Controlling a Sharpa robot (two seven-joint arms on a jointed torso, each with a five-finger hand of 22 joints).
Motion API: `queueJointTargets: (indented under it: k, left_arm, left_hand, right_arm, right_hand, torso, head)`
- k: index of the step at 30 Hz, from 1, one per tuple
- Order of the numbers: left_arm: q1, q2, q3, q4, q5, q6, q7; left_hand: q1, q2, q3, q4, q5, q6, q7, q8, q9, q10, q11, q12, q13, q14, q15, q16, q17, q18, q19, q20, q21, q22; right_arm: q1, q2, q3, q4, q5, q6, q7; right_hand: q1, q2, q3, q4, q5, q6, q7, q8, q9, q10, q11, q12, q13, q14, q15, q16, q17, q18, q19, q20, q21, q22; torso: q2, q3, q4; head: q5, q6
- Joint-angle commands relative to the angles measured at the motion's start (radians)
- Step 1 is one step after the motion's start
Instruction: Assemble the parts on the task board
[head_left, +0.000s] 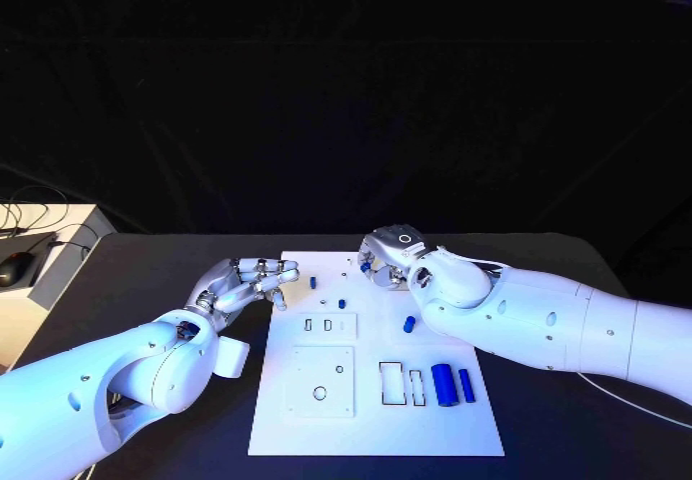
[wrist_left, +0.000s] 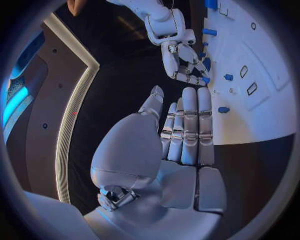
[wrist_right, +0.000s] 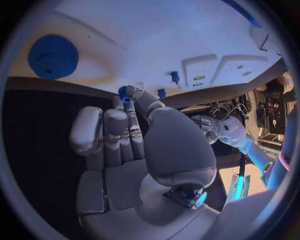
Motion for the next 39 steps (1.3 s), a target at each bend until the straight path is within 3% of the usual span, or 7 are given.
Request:
queueJointTargets:
  k: [1, 12, 25, 29, 39]
  left_arm:
    - [-0.001, 0.002, 0.001, 0.005, 0.001, 0.017, 0.006]
    - [-0.001, 0.001, 0.001, 0.008, 0.001, 0.017, 0.007]
    - [-0.001, 0.001, 0.001, 0.009, 0.001, 0.018, 0.006]
    - [-0.001, 0.001, 0.001, 0.008, 0.001, 0.018, 0.006]
    - [0.0, 0.0, 0.001, 0.008, 0.001, 0.018, 0.005]
  left_hand:
    - [-0.007, 0.001, 0.0, -0.001, -0.001, -0.01, 0.0, -0.001, 0.001, -0.008, -0.002, 0.0, -0.001, 0.003, 0.007, -0.006, -0.001, 0.019, -0.002, 0.005, 0.004, -0.001]
    - [-0.007, 0.001, 0.0, -0.001, -0.001, -0.01, 0.0, -0.001, 0.001, -0.008, -0.002, 0.0, -0.001, 0.003, 0.007, -0.006, -0.001, 0.019, -0.002, 0.005, 0.004, -0.001]
    - [-0.007, 0.001, 0.0, -0.001, -0.001, -0.01, 0.0, -0.001, 0.001, -0.008, -0.002, 0.0, -0.001, 0.003, 0.007, -0.006, -0.001, 0.019, -0.002, 0.005, 0.004, -0.001]
    - [-0.007, 0.001, 0.0, -0.001, -0.001, -0.01, 0.0, -0.001, 0.001, -0.008, -0.002, 0.0, -0.001, 0.003, 0.007, -0.006, -0.001, 0.019, -0.002, 0.005, 0.004, -0.001]
    - [-0.008, 0.0, -0.002, -0.004, -0.001, -0.012, 0.0, -0.001, 0.001, -0.01, -0.001, 0.0, -0.001, 0.004, 0.007, -0.009, -0.001, 0.02, -0.002, 0.006, 0.007, -0.005]
  right_arm:
    - [0.001, 0.016, 0.002, -0.018, -0.035, -0.024, -0.026]
    - [0.001, 0.049, 0.008, -0.042, -0.054, -0.06, -0.037]
    - [0.001, 0.077, 0.011, -0.072, -0.059, -0.059, -0.033]
    - [0.001, 0.079, 0.011, -0.078, -0.062, -0.054, -0.035]
    - [0.001, 0.08, 0.011, -0.089, -0.08, -0.042, -0.042]
  right_hand:
    - [0.014, 0.02, 0.003, -0.001, -0.002, 0.007, 0.002, 0.003, 0.0, 0.038, -0.036, 0.006, 0.002, 0.002, -0.001, -0.006, 0.002, 0.013, 0.033, 0.002, -0.016, 0.116]
    - [0.016, 0.019, 0.004, -0.002, -0.002, 0.006, 0.002, 0.003, -0.001, 0.037, -0.035, 0.006, 0.002, 0.004, -0.001, -0.005, 0.004, 0.012, 0.041, 0.002, -0.031, 0.132]
    - [0.016, 0.019, 0.003, 0.0, -0.004, 0.007, 0.002, 0.002, -0.001, 0.037, -0.035, 0.006, 0.001, 0.003, -0.001, -0.005, 0.004, 0.012, 0.042, 0.002, -0.033, 0.132]
    - [0.016, 0.019, 0.003, 0.0, -0.004, 0.007, 0.002, 0.002, -0.001, 0.037, -0.035, 0.006, 0.001, 0.003, -0.001, -0.005, 0.004, 0.012, 0.042, 0.002, -0.033, 0.132]
    - [0.015, 0.02, 0.001, 0.002, -0.008, 0.007, 0.002, 0.003, -0.001, 0.036, -0.035, 0.005, 0.001, 0.004, -0.001, -0.005, 0.006, 0.011, 0.043, 0.003, -0.032, 0.133]
  torso:
    - [0.001, -0.001, 0.0025]
    - [0.007, -0.0083, 0.0153]
    - [0.018, -0.012, 0.0225]
    - [0.02, -0.0139, 0.024]
    - [0.022, -0.0138, 0.0226]
  head:
    - [-0.001, -0.002]
    - [-0.008, 0.001]
    - [-0.01, 0.006]
    - [-0.012, 0.007]
    - [-0.011, 0.007]
